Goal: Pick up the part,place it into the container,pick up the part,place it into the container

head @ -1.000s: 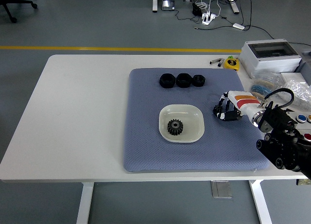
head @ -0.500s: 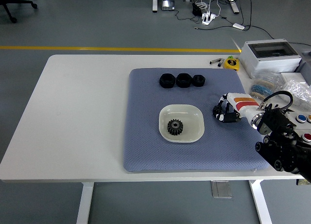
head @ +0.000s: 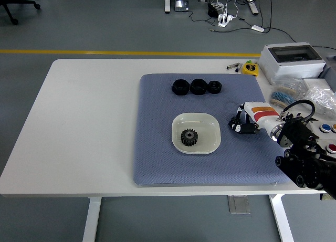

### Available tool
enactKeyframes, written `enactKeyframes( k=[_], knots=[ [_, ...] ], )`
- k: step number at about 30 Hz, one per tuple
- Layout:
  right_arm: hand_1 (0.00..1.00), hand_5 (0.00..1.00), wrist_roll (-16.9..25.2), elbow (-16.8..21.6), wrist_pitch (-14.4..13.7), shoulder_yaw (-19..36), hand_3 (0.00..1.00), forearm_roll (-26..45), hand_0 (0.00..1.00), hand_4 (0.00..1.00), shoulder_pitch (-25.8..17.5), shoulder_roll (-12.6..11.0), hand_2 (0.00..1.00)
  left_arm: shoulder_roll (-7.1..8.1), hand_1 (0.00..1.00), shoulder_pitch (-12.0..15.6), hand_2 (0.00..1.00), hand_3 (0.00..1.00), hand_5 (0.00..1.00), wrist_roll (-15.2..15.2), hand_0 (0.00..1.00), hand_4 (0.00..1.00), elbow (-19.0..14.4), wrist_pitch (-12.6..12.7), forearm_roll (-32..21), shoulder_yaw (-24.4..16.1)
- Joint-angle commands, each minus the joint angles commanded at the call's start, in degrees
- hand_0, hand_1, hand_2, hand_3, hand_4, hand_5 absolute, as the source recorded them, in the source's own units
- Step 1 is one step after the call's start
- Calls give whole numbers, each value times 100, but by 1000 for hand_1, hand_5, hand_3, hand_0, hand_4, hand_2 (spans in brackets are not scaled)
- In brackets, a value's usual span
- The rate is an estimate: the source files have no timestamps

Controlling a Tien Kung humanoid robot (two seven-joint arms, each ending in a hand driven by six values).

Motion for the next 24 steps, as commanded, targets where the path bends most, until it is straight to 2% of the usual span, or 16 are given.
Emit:
enactKeyframes(
  k=[24],
  knots=[
    [2,428,-94,34,-71,17,228,-140,2,639,-11,-33,68,13,722,27,756,663,680,1,709,691,-5,-14,-9,18]
  ],
)
